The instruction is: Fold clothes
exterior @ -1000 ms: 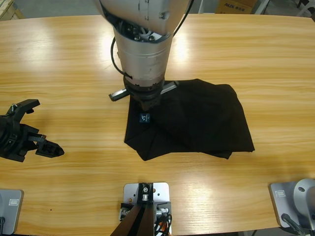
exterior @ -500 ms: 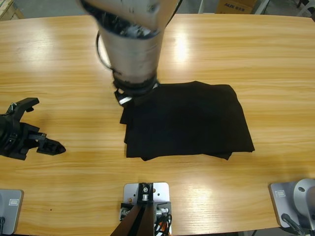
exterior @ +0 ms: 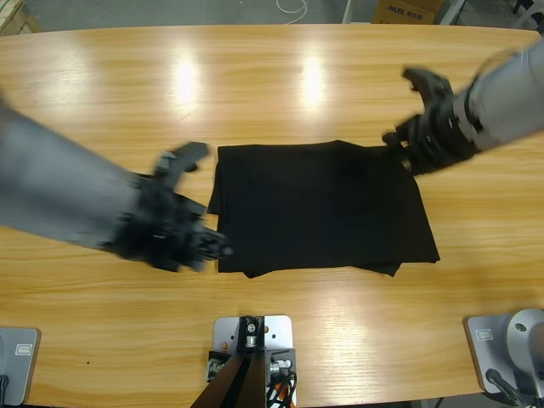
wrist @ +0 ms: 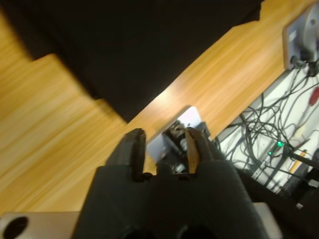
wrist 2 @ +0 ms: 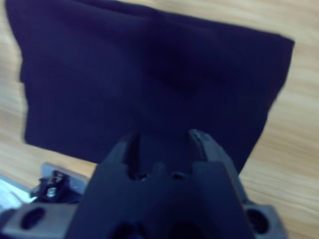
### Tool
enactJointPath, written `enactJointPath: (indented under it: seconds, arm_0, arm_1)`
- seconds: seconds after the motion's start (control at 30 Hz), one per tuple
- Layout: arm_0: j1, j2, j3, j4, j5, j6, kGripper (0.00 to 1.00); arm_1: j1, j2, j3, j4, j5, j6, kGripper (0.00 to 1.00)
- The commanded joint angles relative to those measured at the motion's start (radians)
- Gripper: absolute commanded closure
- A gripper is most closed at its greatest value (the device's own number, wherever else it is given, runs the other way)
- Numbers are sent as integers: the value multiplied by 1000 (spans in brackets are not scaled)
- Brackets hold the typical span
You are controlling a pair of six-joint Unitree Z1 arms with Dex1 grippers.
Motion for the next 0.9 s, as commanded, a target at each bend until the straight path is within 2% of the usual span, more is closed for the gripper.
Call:
enactJointPath:
  seconds: [0.03,0.17,0.27,0.53,0.77,0.9]
  arm_0:
    - [-44,261,-129,-24,14,-31,1000]
    - [-45,298,-142,-22,46,-41,1000]
    - [-45,317,-142,7,79,-60,1000]
    - [-45,354,-170,95,142,-118,1000]
    - [-42,355,-175,130,142,-122,1000]
    - [-41,366,-181,132,141,-128,1000]
  arm_1:
    - [-204,2,199,-235,83,-85,1000]
    - [-290,74,173,-273,139,-129,1000]
    - [-304,125,168,-296,176,-137,1000]
    - [-304,208,176,-326,191,-138,1000]
    - [-313,354,219,-473,183,-145,1000]
    - [-332,356,221,-489,176,-156,1000]
